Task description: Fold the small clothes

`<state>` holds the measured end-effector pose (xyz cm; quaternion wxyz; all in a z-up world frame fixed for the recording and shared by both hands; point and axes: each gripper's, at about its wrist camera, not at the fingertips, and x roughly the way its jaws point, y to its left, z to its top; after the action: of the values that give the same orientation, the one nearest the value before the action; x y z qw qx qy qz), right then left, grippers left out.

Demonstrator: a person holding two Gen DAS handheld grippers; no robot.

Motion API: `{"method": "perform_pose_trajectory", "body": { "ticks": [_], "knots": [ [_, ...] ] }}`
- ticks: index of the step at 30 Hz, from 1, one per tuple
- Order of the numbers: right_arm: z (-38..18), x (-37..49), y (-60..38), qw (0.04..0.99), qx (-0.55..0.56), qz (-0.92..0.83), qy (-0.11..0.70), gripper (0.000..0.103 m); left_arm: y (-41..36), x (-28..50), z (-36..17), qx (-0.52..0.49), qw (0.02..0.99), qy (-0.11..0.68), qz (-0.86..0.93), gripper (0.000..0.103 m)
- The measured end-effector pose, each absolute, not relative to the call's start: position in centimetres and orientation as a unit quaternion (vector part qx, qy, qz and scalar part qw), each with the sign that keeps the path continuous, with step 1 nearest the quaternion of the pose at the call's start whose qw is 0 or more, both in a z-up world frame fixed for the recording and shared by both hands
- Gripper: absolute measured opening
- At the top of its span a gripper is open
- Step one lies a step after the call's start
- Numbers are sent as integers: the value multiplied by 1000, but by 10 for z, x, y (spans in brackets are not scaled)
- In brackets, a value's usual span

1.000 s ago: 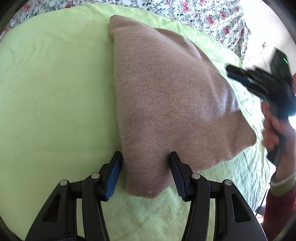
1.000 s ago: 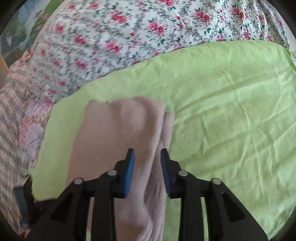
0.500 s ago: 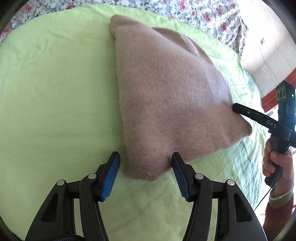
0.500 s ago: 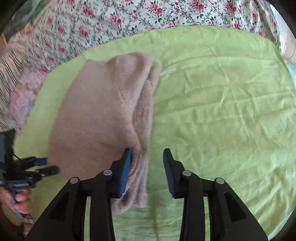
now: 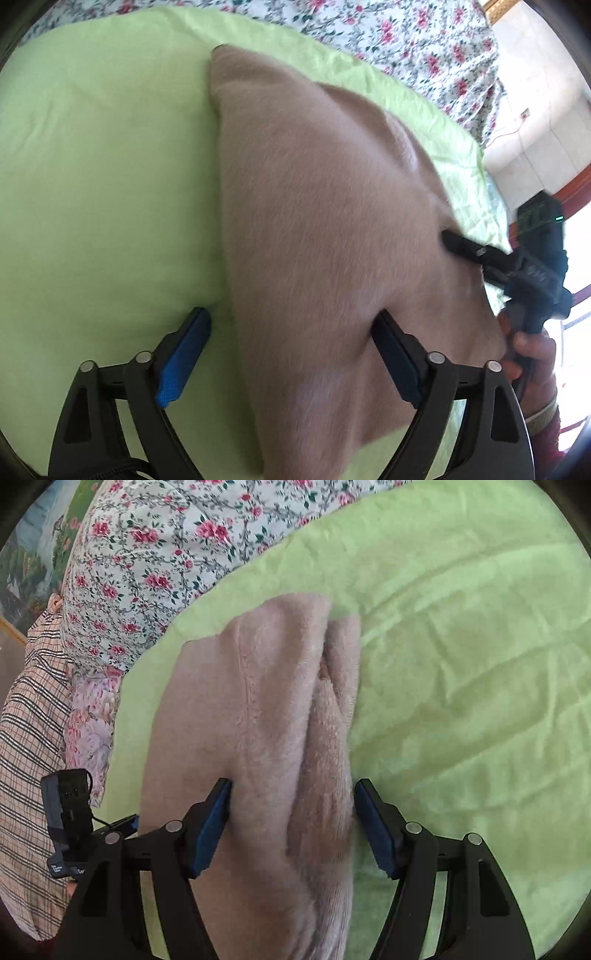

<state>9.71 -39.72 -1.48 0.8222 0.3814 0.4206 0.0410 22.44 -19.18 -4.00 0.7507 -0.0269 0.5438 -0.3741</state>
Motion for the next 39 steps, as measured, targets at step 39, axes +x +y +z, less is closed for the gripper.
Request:
{"method": "perform_pose_trajectory", "body": {
  "ticks": [39],
  "knots": [
    [50,180,-154,860,249,144,421,51,132,174,-4,-118,835,491,-217,76]
  ]
}}
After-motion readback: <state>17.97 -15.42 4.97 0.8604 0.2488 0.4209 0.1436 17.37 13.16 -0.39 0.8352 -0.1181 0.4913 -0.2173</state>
